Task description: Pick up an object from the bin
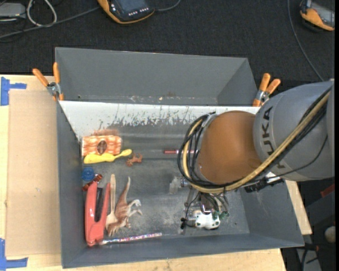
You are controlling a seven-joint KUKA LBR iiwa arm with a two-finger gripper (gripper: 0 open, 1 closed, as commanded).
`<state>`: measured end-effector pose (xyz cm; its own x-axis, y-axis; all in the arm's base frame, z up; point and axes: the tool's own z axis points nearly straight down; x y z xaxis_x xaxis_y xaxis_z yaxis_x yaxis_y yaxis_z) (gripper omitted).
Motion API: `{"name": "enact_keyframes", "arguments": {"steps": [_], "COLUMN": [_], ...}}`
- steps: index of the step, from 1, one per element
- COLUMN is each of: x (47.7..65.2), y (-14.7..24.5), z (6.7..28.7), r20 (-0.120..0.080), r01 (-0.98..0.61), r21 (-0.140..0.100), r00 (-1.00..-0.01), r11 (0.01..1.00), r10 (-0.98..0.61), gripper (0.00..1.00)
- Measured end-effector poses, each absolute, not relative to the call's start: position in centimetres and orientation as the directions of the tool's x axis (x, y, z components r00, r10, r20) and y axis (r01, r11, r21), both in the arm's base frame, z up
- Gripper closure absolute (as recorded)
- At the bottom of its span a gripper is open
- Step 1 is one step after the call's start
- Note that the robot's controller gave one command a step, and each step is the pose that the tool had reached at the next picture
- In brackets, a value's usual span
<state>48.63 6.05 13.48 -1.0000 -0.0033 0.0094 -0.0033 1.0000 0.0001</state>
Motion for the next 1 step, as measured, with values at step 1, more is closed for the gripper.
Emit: {"name": "enact_keyframes", "arguments": {"steps": [1], "x": [48.83], "y": [6.02], "z": [13.78], "r20": [0.002], "r01": [-0.001], "r21": [0.001], "r00": [-1.0], "r11": [1.0], "r10": [-0.001], "gripper": [0.0]}}
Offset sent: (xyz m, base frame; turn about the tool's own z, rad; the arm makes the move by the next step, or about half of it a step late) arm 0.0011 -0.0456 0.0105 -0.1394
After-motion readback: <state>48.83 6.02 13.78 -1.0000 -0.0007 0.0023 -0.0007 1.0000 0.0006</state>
